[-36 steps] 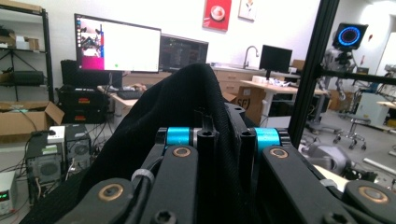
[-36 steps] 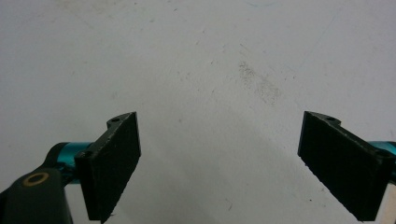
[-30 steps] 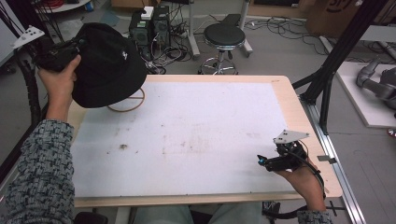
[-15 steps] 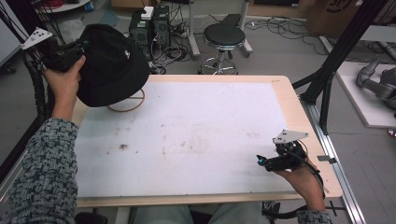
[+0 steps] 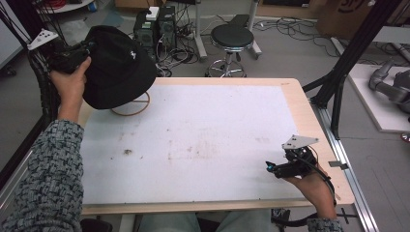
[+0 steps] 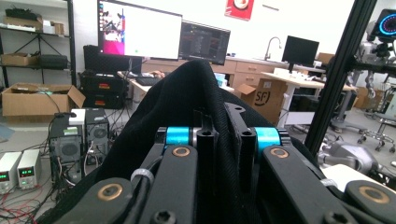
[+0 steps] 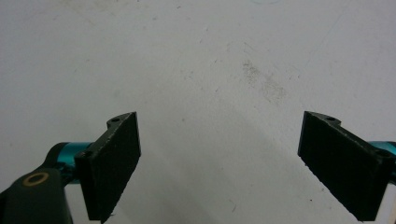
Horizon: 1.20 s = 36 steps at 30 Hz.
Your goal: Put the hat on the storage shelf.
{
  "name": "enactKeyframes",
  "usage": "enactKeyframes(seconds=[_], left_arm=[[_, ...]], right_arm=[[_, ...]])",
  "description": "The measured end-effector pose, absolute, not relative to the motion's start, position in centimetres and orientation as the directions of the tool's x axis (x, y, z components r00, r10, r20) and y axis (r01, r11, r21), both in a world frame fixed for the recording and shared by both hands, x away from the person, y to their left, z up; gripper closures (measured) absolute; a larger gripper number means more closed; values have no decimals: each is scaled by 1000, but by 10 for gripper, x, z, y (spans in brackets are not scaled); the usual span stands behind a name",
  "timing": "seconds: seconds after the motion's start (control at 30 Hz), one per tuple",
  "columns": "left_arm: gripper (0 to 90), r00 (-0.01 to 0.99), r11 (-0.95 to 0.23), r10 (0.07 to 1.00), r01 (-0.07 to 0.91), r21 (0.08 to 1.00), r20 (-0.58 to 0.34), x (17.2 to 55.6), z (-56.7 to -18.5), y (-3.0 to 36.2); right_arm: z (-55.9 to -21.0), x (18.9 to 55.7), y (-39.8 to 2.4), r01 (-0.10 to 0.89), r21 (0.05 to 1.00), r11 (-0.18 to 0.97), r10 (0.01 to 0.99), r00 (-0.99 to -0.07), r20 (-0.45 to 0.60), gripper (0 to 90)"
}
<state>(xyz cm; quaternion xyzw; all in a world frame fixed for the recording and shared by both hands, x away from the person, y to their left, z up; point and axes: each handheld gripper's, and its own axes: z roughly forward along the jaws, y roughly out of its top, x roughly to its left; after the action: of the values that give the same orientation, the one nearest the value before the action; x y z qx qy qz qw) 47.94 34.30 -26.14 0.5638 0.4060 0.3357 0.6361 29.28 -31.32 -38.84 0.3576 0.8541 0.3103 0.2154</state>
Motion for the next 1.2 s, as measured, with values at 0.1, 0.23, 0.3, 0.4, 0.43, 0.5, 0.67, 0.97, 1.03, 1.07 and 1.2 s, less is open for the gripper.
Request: enactKeyframes(seconds=[0.1, 0.23, 0.3, 0.4, 0.43, 0.5, 0.67, 0.97, 1.03, 1.07, 1.2], left_arm=[[824, 435, 118, 892, 32, 992, -121, 480, -262, 342], [804, 425, 103, 899, 40, 994, -110, 480, -263, 342], [804, 423, 104, 899, 44, 994, -113, 480, -264, 342], [788, 415, 90, 904, 46, 995, -101, 480, -265, 342], [779, 412, 83, 906, 46, 995, -95, 480, -265, 342], [773, 404, 74, 911, 46, 996, -86, 481, -266, 341], [734, 383, 66, 920, 58, 996, -83, 481, -268, 342], [680, 387, 82, 917, 54, 995, -96, 480, -270, 343], [670, 387, 79, 917, 54, 995, -94, 480, -270, 344], [661, 389, 84, 916, 52, 995, -97, 479, -269, 345], [635, 394, 92, 913, 42, 995, -101, 476, -267, 347]], right_arm=[[-389, 293, -314, 478, 684, 551, 745, -651, -145, 129], [-389, 292, -314, 478, 683, 552, 745, -651, -147, 129], [-389, 292, -314, 476, 684, 553, 744, -651, -148, 129], [-389, 293, -314, 474, 684, 554, 743, -653, -149, 129], [-389, 293, -313, 475, 683, 555, 743, -653, -149, 129], [-389, 293, -313, 476, 683, 554, 743, -653, -147, 129], [-389, 293, -313, 476, 682, 555, 742, -654, -147, 129], [-390, 293, -313, 478, 681, 554, 742, -654, -145, 129], [-390, 293, -312, 476, 681, 556, 740, -656, -146, 129], [-390, 294, -312, 477, 682, 555, 741, -655, -145, 129], [-390, 294, -312, 475, 684, 554, 741, -656, -145, 129]])
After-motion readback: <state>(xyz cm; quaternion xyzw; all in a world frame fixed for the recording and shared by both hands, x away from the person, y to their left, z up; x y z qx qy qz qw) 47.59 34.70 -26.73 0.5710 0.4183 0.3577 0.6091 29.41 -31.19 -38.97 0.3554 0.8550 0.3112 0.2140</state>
